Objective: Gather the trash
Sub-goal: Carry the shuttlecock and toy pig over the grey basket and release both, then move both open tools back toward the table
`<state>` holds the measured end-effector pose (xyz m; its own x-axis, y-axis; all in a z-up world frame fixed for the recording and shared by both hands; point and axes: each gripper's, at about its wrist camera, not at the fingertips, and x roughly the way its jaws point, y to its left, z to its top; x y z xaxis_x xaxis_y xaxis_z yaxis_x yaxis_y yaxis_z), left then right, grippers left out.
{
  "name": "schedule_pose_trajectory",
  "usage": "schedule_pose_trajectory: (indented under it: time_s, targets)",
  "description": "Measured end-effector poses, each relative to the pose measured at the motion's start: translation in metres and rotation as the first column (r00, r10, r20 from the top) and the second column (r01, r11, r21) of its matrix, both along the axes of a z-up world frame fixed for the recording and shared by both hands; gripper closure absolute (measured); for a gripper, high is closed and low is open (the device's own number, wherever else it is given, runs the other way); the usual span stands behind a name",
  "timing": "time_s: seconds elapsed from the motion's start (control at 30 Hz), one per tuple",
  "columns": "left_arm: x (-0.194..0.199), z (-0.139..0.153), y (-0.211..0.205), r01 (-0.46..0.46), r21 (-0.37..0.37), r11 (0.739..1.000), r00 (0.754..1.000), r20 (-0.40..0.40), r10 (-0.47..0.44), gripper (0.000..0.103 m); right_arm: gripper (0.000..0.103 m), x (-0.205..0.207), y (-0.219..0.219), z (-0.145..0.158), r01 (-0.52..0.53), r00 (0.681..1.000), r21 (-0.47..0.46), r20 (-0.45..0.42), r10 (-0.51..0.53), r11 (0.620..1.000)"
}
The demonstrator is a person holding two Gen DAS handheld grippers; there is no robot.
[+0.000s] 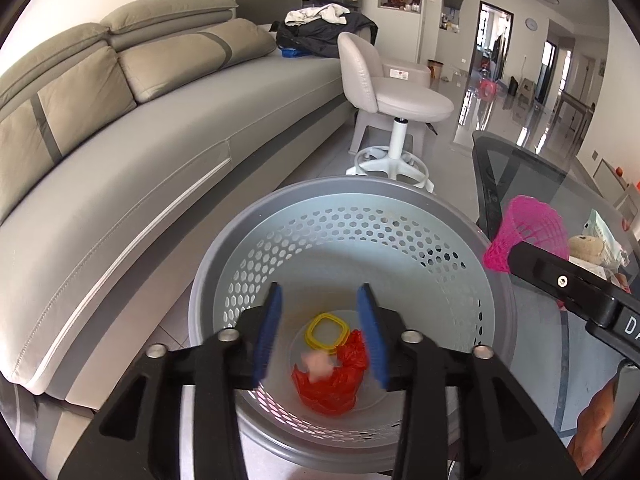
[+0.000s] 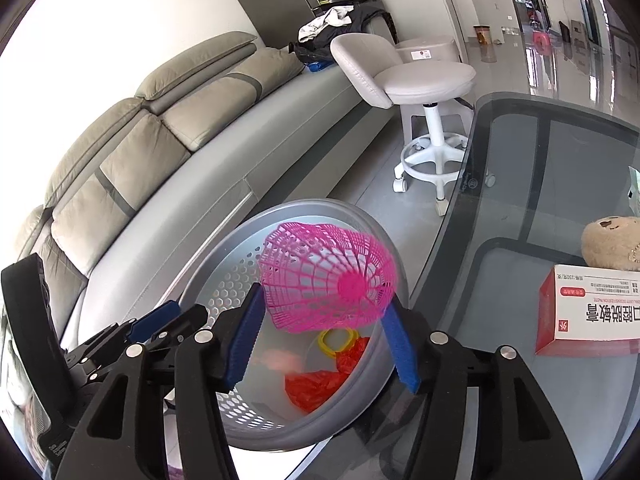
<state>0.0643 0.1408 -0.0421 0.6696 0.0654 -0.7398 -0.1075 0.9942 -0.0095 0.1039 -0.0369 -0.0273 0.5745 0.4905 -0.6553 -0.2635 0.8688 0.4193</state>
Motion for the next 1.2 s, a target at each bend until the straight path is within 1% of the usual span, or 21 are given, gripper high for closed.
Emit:
schedule_pose_trajectory:
  time_s: [0.07,0.1,0.37,0.4,0.47,0.5,0.93,1.07,1.2]
  targets:
    - [-0.001,0.002,0.000,-0.007,-0.001,1.000,1.000,0.009,0.007,0.049,0.047,0.000,0.000,-0.001,-0.002,1.000,0.002,-0.001,0.002,1.000]
    - [-0.002,0.002,0.001,-0.009,-0.001,1.000,1.000,0.014,0.009,0.047,0.047,-0.001,0.001,-0.001,-0.006,1.000,0.002,-0.001,0.006,1.000]
    - [-0.003,0.003,0.000,-0.010,-0.001,1.000,1.000,0.018,0.010,0.046,0.046,-0.003,0.005,0.001,-0.027,1.000,-0.001,0.009,0.027,1.000]
    - [-0.004,0.003,0.000,-0.010,-0.003,1.000,1.000,0.018,0.010,0.046,0.045,-0.003,0.004,0.001,-0.028,1.000,0.003,0.008,0.028,1.000]
    - [-0.003,0.003,0.000,-0.011,0.000,1.000,1.000,0.019,0.011,0.046,0.037,-0.003,0.004,0.001,-0.027,1.000,0.008,0.006,0.027,1.000]
    - [-0.003,0.003,0.000,-0.011,-0.001,1.000,1.000,0.019,0.011,0.046,0.036,-0.003,0.004,0.001,-0.028,1.000,0.011,0.006,0.028,1.000]
    - [-0.004,0.004,0.000,-0.011,-0.003,1.000,1.000,0.023,0.011,0.046,0.036,-0.005,0.004,0.001,-0.025,1.000,0.010,0.010,0.025,1.000]
    - [-0.003,0.006,-0.001,-0.007,-0.012,1.000,1.000,0.029,0.007,0.043,0.036,-0.007,0.003,0.002,-0.023,1.000,0.002,0.009,0.023,1.000]
    - [-0.005,0.010,-0.008,0.005,-0.009,1.000,0.999,0.044,-0.005,0.038,0.036,-0.011,-0.002,0.002,-0.013,1.000,-0.016,0.015,0.014,1.000]
